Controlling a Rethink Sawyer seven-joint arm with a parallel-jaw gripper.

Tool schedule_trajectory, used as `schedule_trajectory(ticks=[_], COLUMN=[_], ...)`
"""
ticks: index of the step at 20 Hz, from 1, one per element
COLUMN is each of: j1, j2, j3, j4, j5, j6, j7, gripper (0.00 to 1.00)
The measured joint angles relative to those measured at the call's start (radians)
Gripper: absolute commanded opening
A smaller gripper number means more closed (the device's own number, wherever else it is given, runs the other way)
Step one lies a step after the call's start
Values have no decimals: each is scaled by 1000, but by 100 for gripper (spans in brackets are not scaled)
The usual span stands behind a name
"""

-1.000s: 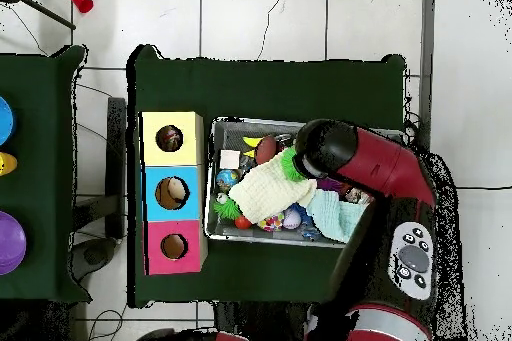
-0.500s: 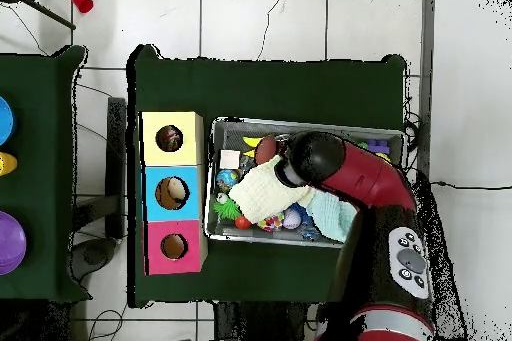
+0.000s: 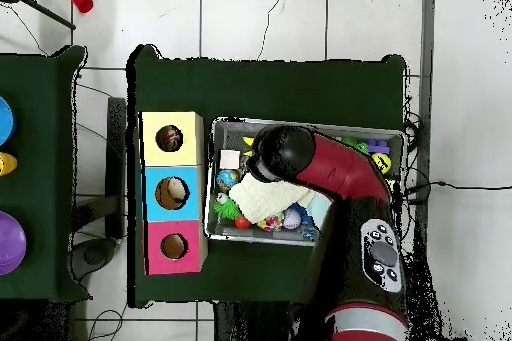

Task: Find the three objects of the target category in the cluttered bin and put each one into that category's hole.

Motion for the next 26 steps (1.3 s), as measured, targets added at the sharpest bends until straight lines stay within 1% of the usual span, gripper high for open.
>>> schedule_trajectory(ticks=[5, 6, 13, 14, 19, 23, 26], j1=[35, 41, 91, 105, 128, 142, 146], j2=[5, 6, 38, 53, 83, 129, 178], j3=[0, -1, -19, -33, -65, -100, -132], j4=[0, -1, -19, -30, -46, -59, -76], j5=[-1, -1, -1, -1, 0, 0, 0], j6=[0, 0, 0, 0, 0, 0, 0], j7=[0, 0, 0, 0, 0, 0, 0], gripper=[0, 100, 100, 100, 100, 100, 100])
